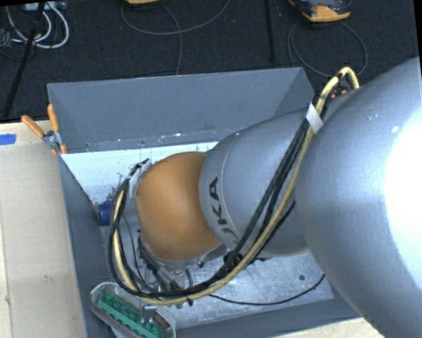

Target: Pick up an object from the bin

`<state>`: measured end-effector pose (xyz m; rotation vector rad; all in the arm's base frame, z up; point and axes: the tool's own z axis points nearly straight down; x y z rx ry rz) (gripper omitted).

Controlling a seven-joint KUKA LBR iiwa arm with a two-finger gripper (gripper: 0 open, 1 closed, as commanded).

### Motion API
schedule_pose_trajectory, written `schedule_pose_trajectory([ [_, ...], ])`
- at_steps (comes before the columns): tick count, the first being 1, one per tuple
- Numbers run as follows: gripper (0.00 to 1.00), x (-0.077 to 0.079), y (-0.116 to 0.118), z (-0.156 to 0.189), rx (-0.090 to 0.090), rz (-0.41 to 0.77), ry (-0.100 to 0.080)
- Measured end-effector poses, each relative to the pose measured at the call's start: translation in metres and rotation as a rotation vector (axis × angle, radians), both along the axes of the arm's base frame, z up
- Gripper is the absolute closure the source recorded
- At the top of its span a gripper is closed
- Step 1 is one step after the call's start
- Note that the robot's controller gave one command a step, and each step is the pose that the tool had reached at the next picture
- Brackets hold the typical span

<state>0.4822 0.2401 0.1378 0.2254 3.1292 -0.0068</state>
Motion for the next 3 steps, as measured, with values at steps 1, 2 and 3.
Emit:
schedule_pose_trajectory([
  [1,0.00,0.0030,-0.0026,-0.0069,0.001,0.011,-0.008],
  [2,0.00,0.0043,-0.0046,-0.0113,-0.002,-0.063,-0.009],
  [3,1.00,-0.0007,-0.0011,-0.0118,-0.001,-0.063,0.010],
])
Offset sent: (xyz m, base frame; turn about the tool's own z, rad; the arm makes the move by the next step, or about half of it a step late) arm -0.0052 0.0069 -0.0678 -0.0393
